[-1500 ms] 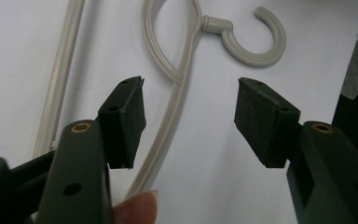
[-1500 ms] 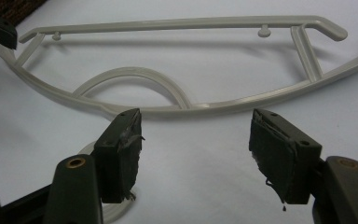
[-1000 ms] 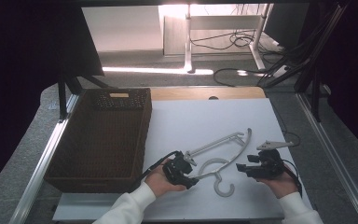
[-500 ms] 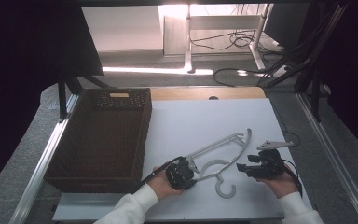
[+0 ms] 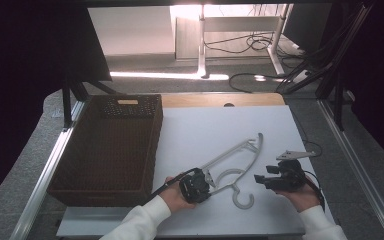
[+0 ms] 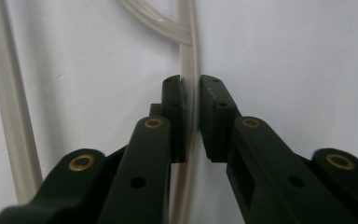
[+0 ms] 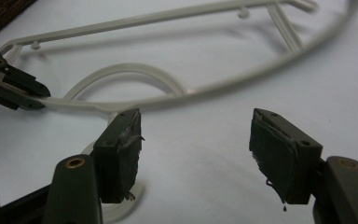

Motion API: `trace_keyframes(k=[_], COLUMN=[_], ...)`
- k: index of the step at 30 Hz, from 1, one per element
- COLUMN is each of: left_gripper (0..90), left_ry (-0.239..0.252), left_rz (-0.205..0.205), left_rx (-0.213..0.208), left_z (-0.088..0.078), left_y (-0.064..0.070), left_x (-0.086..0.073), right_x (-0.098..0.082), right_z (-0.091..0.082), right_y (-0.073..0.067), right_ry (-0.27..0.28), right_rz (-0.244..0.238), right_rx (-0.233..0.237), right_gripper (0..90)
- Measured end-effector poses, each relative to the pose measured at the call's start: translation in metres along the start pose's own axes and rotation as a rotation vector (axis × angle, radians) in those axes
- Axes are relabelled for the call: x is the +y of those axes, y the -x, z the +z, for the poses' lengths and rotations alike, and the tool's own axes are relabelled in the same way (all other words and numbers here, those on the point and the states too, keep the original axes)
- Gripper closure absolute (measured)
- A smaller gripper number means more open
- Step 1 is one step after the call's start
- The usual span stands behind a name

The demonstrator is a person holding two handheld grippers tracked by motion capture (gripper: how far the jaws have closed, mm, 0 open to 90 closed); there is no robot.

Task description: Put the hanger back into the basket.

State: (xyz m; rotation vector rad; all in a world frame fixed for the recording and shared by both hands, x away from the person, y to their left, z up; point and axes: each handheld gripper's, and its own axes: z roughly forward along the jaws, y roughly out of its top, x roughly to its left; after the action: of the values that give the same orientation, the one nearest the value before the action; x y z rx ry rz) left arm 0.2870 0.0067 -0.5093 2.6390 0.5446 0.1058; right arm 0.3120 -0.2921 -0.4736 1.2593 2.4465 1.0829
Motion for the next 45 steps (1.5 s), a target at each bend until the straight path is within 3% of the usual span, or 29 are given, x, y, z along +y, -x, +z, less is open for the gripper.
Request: trace_keyframes(k=[7, 13, 17, 18, 25, 35, 45], left_gripper=[82.2, 82.3, 82.4, 82.5, 82.6, 82.9, 82.8], left_ry=[0.011, 0.044, 0.101, 0.136, 0.229, 0.357, 0.413], left_rz=[-0.003, -0.018, -0.053, -0.079, -0.131, -0.188, -0.193], left_rx=[-0.005, -0.021, -0.041, -0.051, -0.072, -0.043, -0.011], left_z=[-0.002, -0.013, -0.027, -0.034, -0.056, -0.089, -0.113], left_y=[-0.002, -0.005, -0.010, -0.014, -0.023, -0.034, -0.039], left_x=[0.000, 0.001, 0.001, 0.000, -0.002, -0.004, 0.000], right_x=[0.000, 0.000, 0.000, -0.001, -0.003, -0.004, -0.004], right_z=[-0.003, -0.010, -0.015, -0.017, -0.023, -0.023, -0.023], right_y=[0.001, 0.007, 0.013, 0.016, 0.022, 0.024, 0.024], right_ry=[0.017, 0.047, 0.072, 0.086, 0.111, 0.116, 0.118], right_rz=[0.005, 0.025, 0.056, 0.070, 0.088, 0.093, 0.093], right_rx=[-0.008, -0.025, -0.036, -0.043, -0.064, -0.075, -0.079], right_gripper=[34.6, 34.6, 34.6, 34.6, 34.6, 34.6, 34.6])
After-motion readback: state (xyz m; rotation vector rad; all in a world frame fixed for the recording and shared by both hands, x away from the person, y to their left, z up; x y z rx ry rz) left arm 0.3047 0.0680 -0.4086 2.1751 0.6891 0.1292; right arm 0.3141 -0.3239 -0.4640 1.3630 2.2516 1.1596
